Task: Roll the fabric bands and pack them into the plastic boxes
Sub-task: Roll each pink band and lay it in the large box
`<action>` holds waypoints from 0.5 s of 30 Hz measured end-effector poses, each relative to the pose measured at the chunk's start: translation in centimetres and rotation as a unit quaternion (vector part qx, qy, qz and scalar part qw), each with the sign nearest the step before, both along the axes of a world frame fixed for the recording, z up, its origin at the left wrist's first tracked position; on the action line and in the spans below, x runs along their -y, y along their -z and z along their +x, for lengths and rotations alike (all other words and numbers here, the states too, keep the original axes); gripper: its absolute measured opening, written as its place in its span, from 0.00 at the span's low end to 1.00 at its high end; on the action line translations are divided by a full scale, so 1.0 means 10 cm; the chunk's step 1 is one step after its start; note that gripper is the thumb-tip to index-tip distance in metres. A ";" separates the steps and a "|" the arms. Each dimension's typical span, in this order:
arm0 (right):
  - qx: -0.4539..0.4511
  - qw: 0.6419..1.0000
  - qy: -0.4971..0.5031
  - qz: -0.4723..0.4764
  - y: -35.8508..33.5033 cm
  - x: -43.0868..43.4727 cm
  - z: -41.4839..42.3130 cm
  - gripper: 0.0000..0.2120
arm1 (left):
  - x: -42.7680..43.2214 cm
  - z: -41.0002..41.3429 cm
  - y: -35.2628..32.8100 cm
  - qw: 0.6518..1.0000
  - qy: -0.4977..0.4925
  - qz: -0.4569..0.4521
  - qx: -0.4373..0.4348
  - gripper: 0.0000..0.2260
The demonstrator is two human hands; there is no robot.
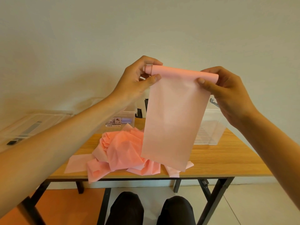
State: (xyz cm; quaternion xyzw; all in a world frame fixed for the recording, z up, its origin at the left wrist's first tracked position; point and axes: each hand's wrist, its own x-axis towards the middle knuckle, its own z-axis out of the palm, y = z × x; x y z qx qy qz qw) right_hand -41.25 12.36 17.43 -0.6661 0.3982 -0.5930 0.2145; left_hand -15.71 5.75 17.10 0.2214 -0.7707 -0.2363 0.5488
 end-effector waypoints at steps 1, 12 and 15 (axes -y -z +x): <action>-0.003 1.000 0.006 0.003 0.00 0.00 0.00 0.14 | 0.00 0.00 0.00 1.000 -0.001 -0.003 0.001 0.11; -0.021 0.999 0.024 0.006 -0.03 0.01 0.01 0.16 | 0.02 -0.03 0.06 1.000 -0.014 0.016 0.000 0.05; -0.020 1.000 0.022 0.005 -0.04 0.03 0.00 0.15 | 0.00 -0.04 0.06 1.000 -0.014 0.028 0.001 0.03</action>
